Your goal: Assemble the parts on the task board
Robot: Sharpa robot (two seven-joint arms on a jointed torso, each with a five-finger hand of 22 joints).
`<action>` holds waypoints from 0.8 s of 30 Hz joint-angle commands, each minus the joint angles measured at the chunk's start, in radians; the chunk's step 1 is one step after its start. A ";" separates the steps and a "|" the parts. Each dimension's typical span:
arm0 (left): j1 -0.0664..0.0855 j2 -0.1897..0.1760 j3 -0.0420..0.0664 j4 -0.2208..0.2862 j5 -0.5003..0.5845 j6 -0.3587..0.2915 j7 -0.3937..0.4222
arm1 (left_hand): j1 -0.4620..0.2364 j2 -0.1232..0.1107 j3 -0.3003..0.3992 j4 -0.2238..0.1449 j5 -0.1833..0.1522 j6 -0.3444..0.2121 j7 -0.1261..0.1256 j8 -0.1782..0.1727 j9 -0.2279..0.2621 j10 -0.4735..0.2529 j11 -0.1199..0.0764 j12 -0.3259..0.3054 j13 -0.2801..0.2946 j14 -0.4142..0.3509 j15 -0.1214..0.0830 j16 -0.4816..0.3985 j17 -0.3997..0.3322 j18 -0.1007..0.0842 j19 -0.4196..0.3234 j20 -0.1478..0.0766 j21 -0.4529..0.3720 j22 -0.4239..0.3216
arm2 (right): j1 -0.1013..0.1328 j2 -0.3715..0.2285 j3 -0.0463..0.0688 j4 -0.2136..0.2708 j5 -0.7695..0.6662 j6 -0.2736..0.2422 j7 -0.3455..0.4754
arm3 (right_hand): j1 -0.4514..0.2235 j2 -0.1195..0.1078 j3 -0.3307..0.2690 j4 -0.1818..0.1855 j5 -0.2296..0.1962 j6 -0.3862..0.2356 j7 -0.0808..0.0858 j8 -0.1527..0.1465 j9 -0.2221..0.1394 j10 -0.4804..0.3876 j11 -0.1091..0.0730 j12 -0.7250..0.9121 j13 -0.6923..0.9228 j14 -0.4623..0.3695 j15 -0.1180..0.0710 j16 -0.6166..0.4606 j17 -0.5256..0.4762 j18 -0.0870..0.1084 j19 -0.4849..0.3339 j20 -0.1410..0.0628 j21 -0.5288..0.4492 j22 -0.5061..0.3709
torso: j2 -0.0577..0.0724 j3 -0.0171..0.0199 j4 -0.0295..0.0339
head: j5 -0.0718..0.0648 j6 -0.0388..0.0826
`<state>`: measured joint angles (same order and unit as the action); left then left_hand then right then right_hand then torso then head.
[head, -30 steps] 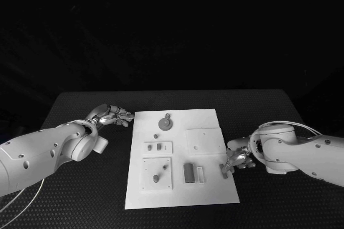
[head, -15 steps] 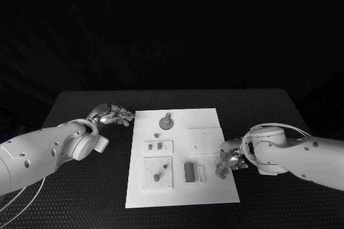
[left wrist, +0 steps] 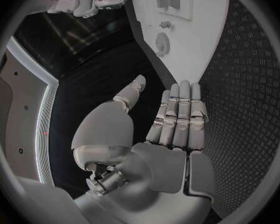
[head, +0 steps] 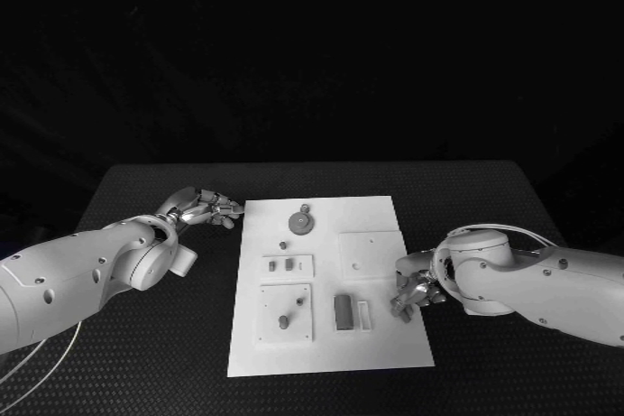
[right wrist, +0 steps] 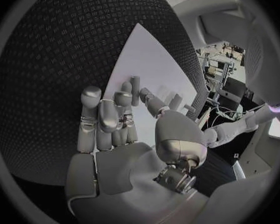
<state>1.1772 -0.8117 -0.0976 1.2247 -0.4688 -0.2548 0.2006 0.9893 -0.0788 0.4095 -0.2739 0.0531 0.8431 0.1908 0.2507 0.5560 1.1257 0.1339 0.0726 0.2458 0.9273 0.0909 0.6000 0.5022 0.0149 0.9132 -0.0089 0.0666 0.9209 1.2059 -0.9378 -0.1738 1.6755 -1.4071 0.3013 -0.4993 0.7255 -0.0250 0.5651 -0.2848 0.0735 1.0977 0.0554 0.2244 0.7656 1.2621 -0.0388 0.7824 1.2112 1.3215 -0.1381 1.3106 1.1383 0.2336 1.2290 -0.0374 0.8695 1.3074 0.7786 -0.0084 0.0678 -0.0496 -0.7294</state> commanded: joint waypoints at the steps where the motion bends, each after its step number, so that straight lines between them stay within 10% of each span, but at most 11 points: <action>1: 0.000 0.001 0.001 0.002 0.005 0.013 0.007 | -0.010 0.002 0.003 0.002 -0.003 -0.007 -0.003 0.004 -0.001 -0.002 0.004 -0.002 -0.001 0.003 0.001 -0.006 0.001 -0.003 -0.002 0.002 0.004 -0.001 | -0.019 0.017 -0.021 -0.014 -0.123 0.026 -0.012 | 0.033 -0.008 0.002 -0.006 0.004 -0.031 0.021 -0.018 -0.004 -0.008 0.004 0.002 -0.001 -0.011 -0.001 -0.006 -0.002 0.028 -0.009 -0.001 0.004 0.019 | 0.000 0.0006 0.0004 | -0.002 -0.001; 16: 0.000 -0.001 0.001 0.003 0.005 0.013 0.008 | -0.011 0.003 0.004 0.002 -0.003 -0.008 -0.002 0.004 -0.001 -0.001 0.004 -0.002 -0.002 0.004 0.001 -0.007 0.002 -0.003 -0.002 0.002 0.004 -0.001 | -0.052 0.037 -0.034 -0.017 -0.148 -0.026 -0.010 | 0.120 -0.010 -0.015 -0.007 0.004 -0.039 0.025 -0.026 -0.006 -0.012 0.008 0.002 -0.001 -0.018 0.003 -0.011 -0.010 0.028 -0.014 0.004 0.003 0.018 | 0.000 0.0005 0.0001 | -0.001 -0.002; 24: 0.000 -0.002 0.001 0.002 0.005 0.012 0.007 | -0.011 0.003 0.004 0.003 -0.003 -0.008 -0.002 0.004 -0.002 -0.001 0.004 -0.002 -0.002 0.004 0.001 -0.007 0.003 -0.003 -0.002 0.002 0.004 -0.001 | -0.051 0.024 -0.033 -0.004 0.081 -0.091 -0.004 | 0.148 0.070 -0.020 -0.008 0.004 -0.030 0.023 -0.024 -0.005 -0.008 0.006 0.004 -0.002 -0.012 0.001 -0.004 -0.003 0.028 -0.014 0.006 0.005 0.019 | 0.000 0.0010 0.0005 | 0.001 -0.003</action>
<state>1.1772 -0.8152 -0.0976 1.2247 -0.4687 -0.2539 0.2004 0.9857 -0.0752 0.4095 -0.2739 0.0531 0.8431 0.1907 0.2507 0.5552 1.1257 0.1339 0.0726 0.2450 0.9273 0.0909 0.5961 0.5041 0.0150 0.9132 -0.0089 0.0666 0.9211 1.1862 -0.9193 -0.1820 1.6770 -1.4532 0.2286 -0.4920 0.8362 -0.0112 0.5444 -0.2922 0.0735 1.0987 0.0492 0.4259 0.7601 1.2561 -0.0302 0.7823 1.2101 1.3083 -0.1348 1.3029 1.1342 0.2335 1.2182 -0.0338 0.8695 1.3073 0.7786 -0.0071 0.0685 -0.0489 -0.7325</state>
